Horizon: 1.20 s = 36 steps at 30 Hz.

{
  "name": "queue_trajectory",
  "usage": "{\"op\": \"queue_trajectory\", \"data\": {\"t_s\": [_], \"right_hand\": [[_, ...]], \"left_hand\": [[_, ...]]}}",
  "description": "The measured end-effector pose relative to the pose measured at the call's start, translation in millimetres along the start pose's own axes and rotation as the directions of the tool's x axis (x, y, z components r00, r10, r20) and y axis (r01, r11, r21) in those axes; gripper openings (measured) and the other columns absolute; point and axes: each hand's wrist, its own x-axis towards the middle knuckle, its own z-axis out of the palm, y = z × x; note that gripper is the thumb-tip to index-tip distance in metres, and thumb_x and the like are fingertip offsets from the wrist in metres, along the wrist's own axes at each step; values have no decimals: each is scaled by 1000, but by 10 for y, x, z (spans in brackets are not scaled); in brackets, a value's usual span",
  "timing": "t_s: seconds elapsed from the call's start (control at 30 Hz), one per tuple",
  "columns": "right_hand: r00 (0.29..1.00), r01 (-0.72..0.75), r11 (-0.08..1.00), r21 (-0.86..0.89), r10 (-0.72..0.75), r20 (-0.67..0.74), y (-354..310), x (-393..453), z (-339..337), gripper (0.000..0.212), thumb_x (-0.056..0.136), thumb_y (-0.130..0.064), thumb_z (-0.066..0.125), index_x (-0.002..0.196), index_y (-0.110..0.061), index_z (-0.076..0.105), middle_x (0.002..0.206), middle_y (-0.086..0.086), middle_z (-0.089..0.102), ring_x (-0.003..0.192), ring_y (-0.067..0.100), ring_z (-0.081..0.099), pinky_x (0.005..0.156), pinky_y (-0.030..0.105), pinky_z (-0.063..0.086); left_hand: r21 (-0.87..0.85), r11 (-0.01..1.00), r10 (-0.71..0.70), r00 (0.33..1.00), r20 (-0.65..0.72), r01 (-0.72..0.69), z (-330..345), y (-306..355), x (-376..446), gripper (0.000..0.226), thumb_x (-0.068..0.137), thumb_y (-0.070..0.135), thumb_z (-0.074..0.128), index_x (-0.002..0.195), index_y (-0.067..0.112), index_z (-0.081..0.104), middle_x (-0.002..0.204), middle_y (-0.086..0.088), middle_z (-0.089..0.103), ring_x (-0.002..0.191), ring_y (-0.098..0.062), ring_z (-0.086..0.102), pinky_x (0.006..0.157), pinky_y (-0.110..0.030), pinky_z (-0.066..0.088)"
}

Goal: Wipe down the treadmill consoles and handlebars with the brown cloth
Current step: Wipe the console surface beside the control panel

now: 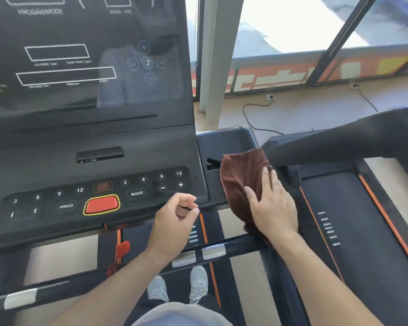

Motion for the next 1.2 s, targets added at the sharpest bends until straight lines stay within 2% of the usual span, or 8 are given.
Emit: {"op": "queue_trajectory", "data": {"t_s": [0.13, 0.27, 0.43, 0.73, 0.87, 1.0, 1.1, 1.2], "right_hand": [[974, 210, 961, -179, -221, -44, -95, 1, 111, 72, 103, -67, 10, 165, -30, 15, 172, 0, 11, 159, 31, 7, 128, 49, 11], [884, 466, 878, -108, -468, 3, -462, 171, 190, 63, 106, -53, 13, 164, -30, 23, 171, -7, 18, 160, 24, 5, 128, 43, 4], [848, 530, 843, -96, -527, 59, -788, 669, 91, 59, 108, -47, 15, 165, -34, 8, 172, -13, 3, 159, 18, -7, 129, 41, -2], [930, 362, 929, -81, -354, 96, -727, 1550, -230, 70, 103, -67, 17, 164, -34, 15, 173, -11, 5, 159, 18, -6, 129, 45, 1], [967, 191, 967, 166, -214, 135, -318, 1441, -317, 72, 102, -68, 30, 164, -38, 8, 172, -14, -1, 159, 21, 9, 127, 49, 17], [964, -25, 861, 509, -113, 239, 31, 1000, -294, 84, 96, -67, 51, 162, -44, 4, 168, -4, 28, 146, 27, 39, 121, 51, 31], [955, -64, 803, 592, -124, 271, 233, 559, -322, 86, 92, -65, 60, 159, -49, 10, 157, -5, 46, 136, 24, 51, 116, 45, 38], [964, -70, 798, 599, -101, 247, 394, 130, -296, 78, 97, -54, 62, 160, -43, 18, 155, -6, 47, 137, 22, 50, 111, 37, 38]], "left_hand": [[15, 1000, -14, 1000, -25, 15, -47, -42, 26, 22, 91, 14, 71, 97, 35, 66, 91, 21, 71, 80, -3, 66, 69, -9, 46], [15, 1000, -18, 999, -51, 18, -78, -54, 32, 22, 91, 13, 71, 96, 33, 67, 90, 21, 72, 79, -3, 67, 70, -5, 45], [38, 999, -9, 996, -91, 13, -135, -65, 40, 23, 92, 12, 71, 96, 34, 66, 89, 22, 72, 81, -5, 68, 72, -7, 47], [62, 997, -30, 998, -55, 34, -50, -51, -18, 17, 91, 14, 71, 91, 31, 69, 87, 11, 73, 79, -3, 66, 69, -7, 45], [77, 996, -36, 999, -27, 38, 28, -30, -59, 16, 92, 17, 71, 91, 32, 68, 87, 11, 74, 82, -3, 66, 72, -14, 45], [74, 995, -64, 998, 26, 62, 140, -48, -138, 14, 91, 18, 71, 90, 32, 69, 87, 9, 74, 81, -3, 65, 74, -17, 45], [104, 993, -69, 996, 55, 63, 235, -42, -195, 14, 91, 17, 71, 90, 31, 68, 87, 10, 74, 79, 0, 64, 71, -11, 45], [114, 991, -75, 992, 99, 64, 366, -6, -228, 10, 91, 21, 71, 94, 30, 67, 90, 10, 73, 79, 1, 65, 73, -13, 46]]}}
